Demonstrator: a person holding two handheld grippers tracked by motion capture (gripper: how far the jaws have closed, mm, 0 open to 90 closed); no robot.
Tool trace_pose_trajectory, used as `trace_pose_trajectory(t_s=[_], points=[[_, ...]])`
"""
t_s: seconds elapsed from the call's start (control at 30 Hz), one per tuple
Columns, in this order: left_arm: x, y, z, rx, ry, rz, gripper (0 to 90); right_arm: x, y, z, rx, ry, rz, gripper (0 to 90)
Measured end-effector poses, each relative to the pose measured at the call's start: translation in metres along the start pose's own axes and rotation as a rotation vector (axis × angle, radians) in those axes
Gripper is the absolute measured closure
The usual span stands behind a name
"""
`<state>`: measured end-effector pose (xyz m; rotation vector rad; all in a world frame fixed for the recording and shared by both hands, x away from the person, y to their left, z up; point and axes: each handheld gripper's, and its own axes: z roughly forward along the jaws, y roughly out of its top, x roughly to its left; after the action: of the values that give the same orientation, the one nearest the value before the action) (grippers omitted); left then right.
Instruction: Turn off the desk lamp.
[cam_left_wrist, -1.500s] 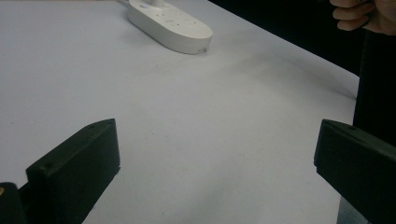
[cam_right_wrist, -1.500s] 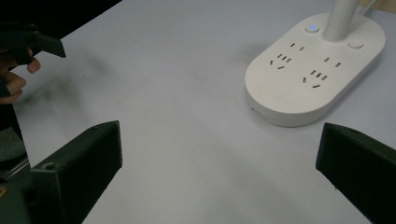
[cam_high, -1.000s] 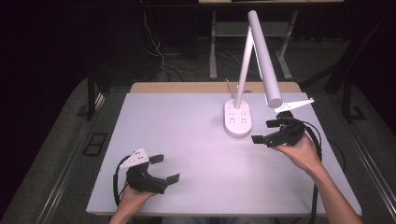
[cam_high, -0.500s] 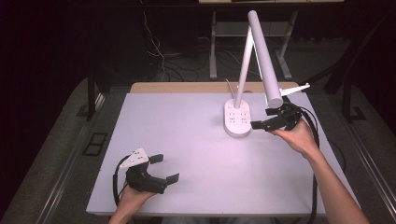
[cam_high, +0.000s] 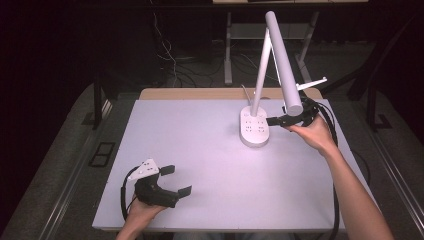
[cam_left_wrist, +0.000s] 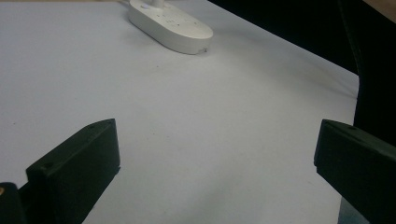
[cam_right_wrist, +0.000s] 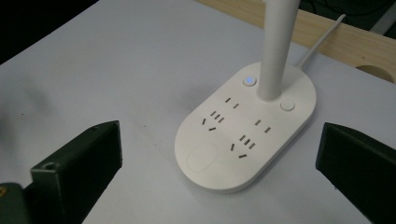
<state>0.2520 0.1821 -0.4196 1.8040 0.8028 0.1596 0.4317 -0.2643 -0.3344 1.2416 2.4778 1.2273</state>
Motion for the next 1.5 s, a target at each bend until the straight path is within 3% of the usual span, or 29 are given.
trace_pose_trajectory(t_s=[0.43, 0.7, 0.77, 0.8, 0.97, 1.4, 1.5], points=[[0.0, 0.0, 0.0, -0.002, -0.006, 0.0, 0.0, -0.027, 0.008, 0.018, -0.028, -0.026, 0.046, 0.3], [0.001, 0.0, -0.001, -0.004, -0.006, -0.003, 0.0, -0.046, 0.008, 0.029, -0.072, -0.028, 0.105, 0.4], [0.001, 0.0, -0.001, -0.005, -0.007, -0.002, 0.0, -0.049, 0.007, 0.031, -0.072, -0.032, 0.109, 5.1], [0.001, 0.0, -0.001, -0.006, -0.007, -0.003, 0.0, -0.052, 0.006, 0.033, -0.078, -0.038, 0.114, 15.0], [0.001, 0.0, -0.001, -0.003, -0.01, -0.003, 0.0, -0.058, 0.003, 0.043, -0.044, -0.078, 0.129, 23.8], [0.001, 0.0, 0.0, 0.001, -0.011, 0.001, 0.0, -0.067, 0.0, 0.066, -0.025, -0.084, 0.151, 41.3], [0.001, 0.0, -0.001, -0.002, -0.009, -0.003, 0.0, -0.07, -0.001, 0.071, -0.043, -0.081, 0.171, 54.4]])
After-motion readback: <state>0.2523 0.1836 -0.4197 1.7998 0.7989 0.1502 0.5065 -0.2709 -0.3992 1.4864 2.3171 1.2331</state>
